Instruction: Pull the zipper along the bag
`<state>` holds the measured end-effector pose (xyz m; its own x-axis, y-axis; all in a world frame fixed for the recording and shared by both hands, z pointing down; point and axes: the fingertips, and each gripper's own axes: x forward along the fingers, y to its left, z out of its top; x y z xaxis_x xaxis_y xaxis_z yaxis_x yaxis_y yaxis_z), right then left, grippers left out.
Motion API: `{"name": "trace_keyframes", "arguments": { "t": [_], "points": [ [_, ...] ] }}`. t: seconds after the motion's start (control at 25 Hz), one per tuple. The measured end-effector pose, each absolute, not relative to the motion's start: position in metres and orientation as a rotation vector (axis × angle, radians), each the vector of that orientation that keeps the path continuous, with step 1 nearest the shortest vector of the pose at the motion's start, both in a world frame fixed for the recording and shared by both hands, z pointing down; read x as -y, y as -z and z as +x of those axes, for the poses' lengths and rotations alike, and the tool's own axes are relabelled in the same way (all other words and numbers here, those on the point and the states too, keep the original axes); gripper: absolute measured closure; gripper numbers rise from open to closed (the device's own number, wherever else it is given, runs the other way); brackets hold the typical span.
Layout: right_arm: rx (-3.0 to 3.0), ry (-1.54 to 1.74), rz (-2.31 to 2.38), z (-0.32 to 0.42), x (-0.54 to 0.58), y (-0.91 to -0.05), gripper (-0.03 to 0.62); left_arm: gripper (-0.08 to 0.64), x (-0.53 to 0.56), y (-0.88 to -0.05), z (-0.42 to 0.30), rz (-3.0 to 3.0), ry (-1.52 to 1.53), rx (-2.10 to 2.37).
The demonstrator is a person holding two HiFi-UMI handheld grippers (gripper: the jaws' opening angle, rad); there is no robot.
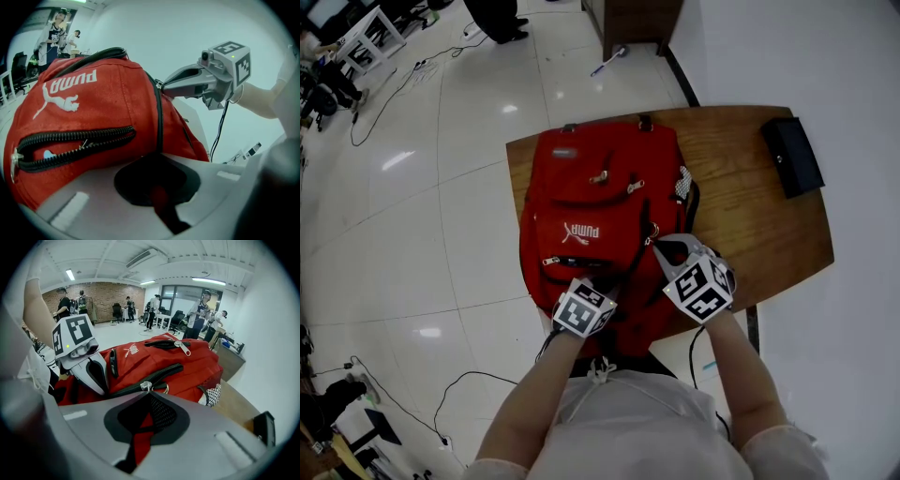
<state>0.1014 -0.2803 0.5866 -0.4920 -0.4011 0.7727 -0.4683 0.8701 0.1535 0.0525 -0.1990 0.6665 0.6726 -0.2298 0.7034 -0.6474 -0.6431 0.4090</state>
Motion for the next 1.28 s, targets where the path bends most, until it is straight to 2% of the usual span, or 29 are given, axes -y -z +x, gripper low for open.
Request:
{"name": "trace_keyframes", "arguments": {
  "t": [0.72, 1.12, 1.28],
  "points": [
    [2.164, -0.207, 0.848, 0.109, 0.356, -0.569, 0.584, 0.555, 0.195, -0.665, 0.052, 2.233, -0.81, 0.663],
    [2.217, -0.246, 0.939, 0.113, 0.347, -0.556, 0.572, 0.554, 0.195, -0.665, 0.05, 2.263, -0.816, 0.65],
    [2.291, -0.279, 1.052, 0.122, 0.316, -0.534, 0.583, 0.554, 0.205, -0.631, 0.052, 2.35, -0.733, 0.701]
  ]
}}
